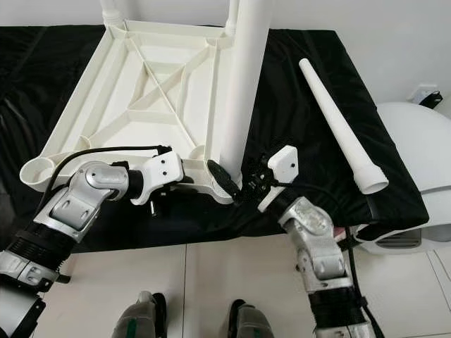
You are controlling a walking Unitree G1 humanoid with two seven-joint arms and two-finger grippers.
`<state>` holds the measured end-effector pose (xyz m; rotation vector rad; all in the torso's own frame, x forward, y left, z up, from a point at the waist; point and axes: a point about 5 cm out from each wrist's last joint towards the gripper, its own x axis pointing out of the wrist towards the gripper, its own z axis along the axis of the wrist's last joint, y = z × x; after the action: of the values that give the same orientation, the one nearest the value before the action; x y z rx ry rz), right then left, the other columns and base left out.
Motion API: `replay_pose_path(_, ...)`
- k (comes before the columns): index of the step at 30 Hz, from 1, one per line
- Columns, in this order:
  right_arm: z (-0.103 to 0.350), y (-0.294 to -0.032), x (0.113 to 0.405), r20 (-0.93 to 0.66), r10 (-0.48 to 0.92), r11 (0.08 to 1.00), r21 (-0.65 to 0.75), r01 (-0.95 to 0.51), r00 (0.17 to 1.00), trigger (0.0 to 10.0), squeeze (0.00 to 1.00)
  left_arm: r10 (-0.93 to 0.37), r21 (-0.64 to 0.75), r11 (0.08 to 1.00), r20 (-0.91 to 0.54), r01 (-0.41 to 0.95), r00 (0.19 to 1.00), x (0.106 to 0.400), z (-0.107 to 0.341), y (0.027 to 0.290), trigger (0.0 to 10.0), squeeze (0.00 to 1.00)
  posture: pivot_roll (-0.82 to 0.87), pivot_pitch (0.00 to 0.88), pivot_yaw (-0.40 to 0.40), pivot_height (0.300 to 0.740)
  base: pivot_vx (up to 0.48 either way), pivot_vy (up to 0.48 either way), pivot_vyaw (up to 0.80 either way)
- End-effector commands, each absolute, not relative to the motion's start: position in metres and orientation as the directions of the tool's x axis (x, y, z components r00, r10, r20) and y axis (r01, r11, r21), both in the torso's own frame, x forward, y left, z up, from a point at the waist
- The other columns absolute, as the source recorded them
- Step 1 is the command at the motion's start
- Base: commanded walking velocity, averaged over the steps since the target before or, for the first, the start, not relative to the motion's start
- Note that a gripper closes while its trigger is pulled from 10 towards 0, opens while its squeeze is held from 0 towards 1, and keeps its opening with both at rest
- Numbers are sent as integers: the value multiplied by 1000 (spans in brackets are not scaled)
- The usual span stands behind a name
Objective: Building children table
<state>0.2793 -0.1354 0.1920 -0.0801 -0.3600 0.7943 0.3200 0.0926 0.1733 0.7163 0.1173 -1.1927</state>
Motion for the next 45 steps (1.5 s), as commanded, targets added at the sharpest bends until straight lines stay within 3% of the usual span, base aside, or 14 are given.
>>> replay_pose_path(1, 189, -139, 281, 261, 729, 681, -191, -707, 633, 10000, 0, -817, 490, 162, -420, 857, 395, 319, 183, 89, 10000, 0, 82, 203, 14, 740, 0, 0, 0)
replay_pose_path(20, 187, -147, 298, 119, 894, 447, -194, -873, 431, 10000, 0, -814, 489, 157, -428, 858, 393, 317, 182, 91, 10000, 0, 89, 201, 23, 740, 0, 0, 0)
replay_pose_path(45, 192, -140, 312, 101, 935, 354, -240, -904, 340, 10000, 0, -809, 492, 161, -431, 856, 400, 315, 181, 94, 10000, 0, 110, 187, 16, 740, 0, 0, 0)
